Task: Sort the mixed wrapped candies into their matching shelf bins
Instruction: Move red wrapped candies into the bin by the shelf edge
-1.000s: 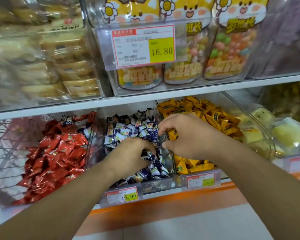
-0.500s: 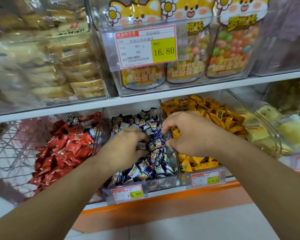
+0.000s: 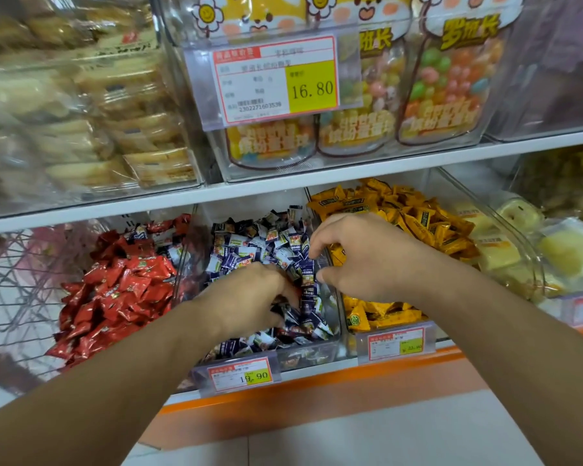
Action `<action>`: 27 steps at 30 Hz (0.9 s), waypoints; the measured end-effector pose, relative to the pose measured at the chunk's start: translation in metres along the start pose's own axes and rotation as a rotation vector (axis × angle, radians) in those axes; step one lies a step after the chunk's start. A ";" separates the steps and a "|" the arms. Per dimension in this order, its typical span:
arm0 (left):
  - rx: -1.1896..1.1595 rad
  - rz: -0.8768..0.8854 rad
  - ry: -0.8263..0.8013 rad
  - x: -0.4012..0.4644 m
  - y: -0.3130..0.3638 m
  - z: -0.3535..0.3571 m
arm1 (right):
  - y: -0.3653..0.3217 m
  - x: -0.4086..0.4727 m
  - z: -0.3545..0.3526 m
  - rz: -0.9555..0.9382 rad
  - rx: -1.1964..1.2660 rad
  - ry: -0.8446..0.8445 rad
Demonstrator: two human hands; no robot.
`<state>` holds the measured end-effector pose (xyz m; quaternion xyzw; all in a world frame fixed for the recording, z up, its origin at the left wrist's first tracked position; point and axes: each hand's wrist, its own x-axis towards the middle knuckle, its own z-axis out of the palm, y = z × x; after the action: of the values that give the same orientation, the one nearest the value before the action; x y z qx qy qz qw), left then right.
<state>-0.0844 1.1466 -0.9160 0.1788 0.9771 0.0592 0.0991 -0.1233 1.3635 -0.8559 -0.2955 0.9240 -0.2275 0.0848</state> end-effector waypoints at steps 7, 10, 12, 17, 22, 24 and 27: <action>0.102 -0.218 0.205 -0.003 -0.023 -0.015 | -0.001 0.000 -0.001 0.003 -0.005 -0.012; 0.217 -0.251 0.092 -0.004 -0.022 -0.017 | -0.002 0.000 -0.002 0.007 -0.007 -0.014; 0.281 -0.231 0.021 -0.004 -0.014 -0.015 | -0.003 0.000 -0.002 0.009 -0.010 -0.014; 0.084 -0.110 0.220 0.005 0.001 -0.002 | -0.004 0.000 0.000 0.012 -0.017 -0.008; -0.061 -0.126 0.268 0.022 -0.007 0.019 | -0.005 0.001 0.000 0.000 -0.029 -0.011; -0.065 -0.147 0.287 0.026 -0.013 0.023 | -0.004 0.001 0.000 -0.012 -0.036 -0.010; -0.063 -0.139 0.281 0.031 -0.015 0.022 | -0.002 0.002 0.001 -0.017 -0.022 -0.007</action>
<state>-0.1134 1.1459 -0.9446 0.0977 0.9890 0.1072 -0.0293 -0.1239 1.3602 -0.8556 -0.3048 0.9236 -0.2172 0.0827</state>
